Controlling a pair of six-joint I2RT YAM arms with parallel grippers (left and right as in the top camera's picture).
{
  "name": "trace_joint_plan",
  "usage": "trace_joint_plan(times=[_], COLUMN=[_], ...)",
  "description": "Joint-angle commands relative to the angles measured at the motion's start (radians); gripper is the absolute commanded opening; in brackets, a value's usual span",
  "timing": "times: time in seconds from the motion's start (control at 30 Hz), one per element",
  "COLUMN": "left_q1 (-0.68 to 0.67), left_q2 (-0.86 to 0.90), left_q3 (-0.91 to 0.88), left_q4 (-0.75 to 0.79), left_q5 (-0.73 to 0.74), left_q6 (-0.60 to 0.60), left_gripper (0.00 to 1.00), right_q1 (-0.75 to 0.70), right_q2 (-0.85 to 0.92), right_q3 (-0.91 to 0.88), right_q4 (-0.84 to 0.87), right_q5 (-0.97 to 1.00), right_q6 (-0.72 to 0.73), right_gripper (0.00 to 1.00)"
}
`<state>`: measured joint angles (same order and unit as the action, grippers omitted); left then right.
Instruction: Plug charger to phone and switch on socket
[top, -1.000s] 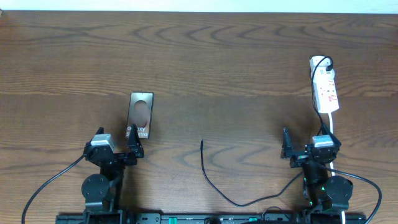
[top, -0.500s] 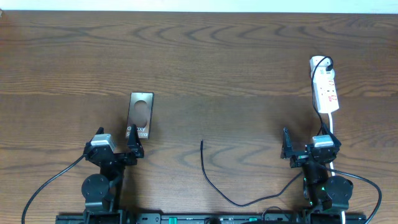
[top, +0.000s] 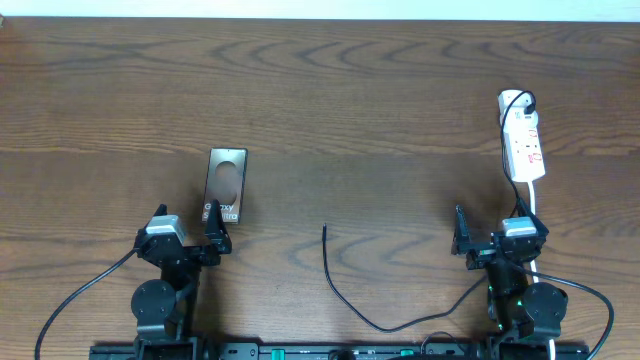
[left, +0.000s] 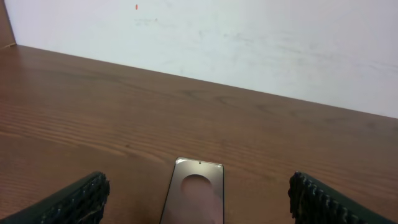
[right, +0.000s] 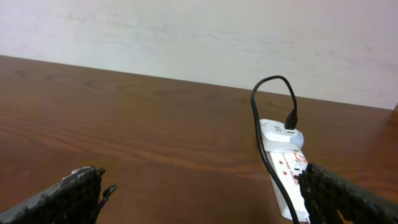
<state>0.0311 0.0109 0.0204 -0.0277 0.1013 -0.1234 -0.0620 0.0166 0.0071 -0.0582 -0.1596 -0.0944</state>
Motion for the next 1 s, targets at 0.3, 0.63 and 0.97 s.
trace_joint_plan(times=[0.3,0.63,0.97], left_q1=[0.003,0.003,0.003], left_q2=[-0.006,-0.006,-0.006], left_q3=[-0.016,-0.016,-0.016], left_q4=[-0.035,-0.035,-0.036], left_q5=[0.01,0.01,-0.005], left_q6=[0.006,0.006,-0.009], left_gripper=[0.93,0.93,0.93], right_q1=[0.004,0.004,0.004], right_q2=[-0.005,-0.005,-0.005], right_q3=[-0.002,-0.002,-0.002], right_q4=[-0.006,-0.006,-0.006], right_q5=[0.011,0.011,0.011], right_q6=[0.011,0.011,0.011], right_gripper=[0.99,0.99,0.99])
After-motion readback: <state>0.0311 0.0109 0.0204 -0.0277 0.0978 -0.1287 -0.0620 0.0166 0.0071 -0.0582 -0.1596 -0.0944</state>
